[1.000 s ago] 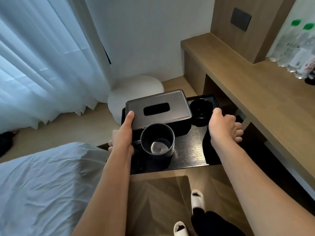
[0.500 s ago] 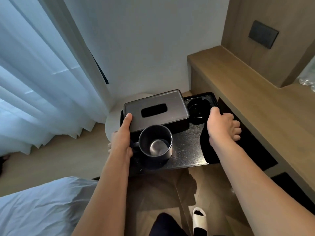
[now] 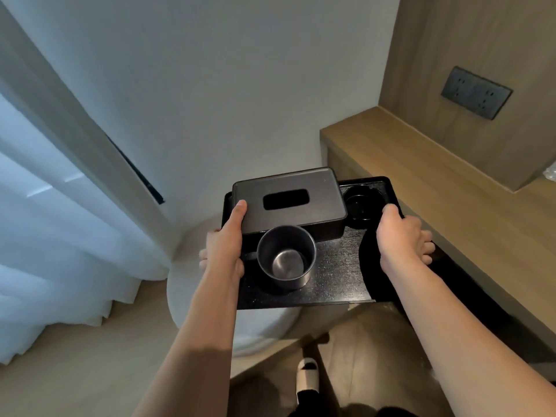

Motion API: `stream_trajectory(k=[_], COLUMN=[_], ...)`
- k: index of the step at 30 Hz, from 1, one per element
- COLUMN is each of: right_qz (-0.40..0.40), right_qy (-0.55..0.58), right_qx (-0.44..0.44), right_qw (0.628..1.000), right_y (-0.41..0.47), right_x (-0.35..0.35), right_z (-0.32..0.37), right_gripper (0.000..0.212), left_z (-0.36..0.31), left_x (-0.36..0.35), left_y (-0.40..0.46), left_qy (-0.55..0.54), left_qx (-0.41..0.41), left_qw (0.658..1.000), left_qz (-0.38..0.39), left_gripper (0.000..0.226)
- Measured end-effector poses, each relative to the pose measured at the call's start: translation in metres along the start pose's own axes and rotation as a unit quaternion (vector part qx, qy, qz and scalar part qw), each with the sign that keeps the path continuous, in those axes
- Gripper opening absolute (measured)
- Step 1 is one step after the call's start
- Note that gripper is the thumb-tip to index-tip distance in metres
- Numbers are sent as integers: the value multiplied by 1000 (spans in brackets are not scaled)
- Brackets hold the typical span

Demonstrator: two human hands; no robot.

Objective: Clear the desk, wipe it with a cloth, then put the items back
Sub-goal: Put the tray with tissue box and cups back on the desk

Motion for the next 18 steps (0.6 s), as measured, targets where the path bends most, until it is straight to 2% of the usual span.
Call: stream_trajectory(k=[9, 14, 18], right_qz=[-43, -73, -116], right_qy=[38, 64, 85], right_qx=[-67, -104, -133], right_qw=[996, 990, 981], right_y=[51, 87, 116], right_x=[-7, 28, 71], right_z=[23, 4, -22], right_gripper=[60, 60, 59], left_z=[-56, -53, -40], left_x=[-87, -169, -240], left_y=[56, 59, 29], left_qy=[87, 139, 174], left_qx=[-7, -9, -20], left_qw=[993, 983, 971], left_qz=[76, 119, 160], left_gripper=[106, 106, 109])
Point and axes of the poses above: each hand's wrist, its own y-axis towards the middle knuckle, its own x-axis out of the back of the hand, z = x × y, the point moved 2 cm from there along y, towards the middle knuckle, and after that the axes turned 8 degrees about x, right-handed, at the moved point
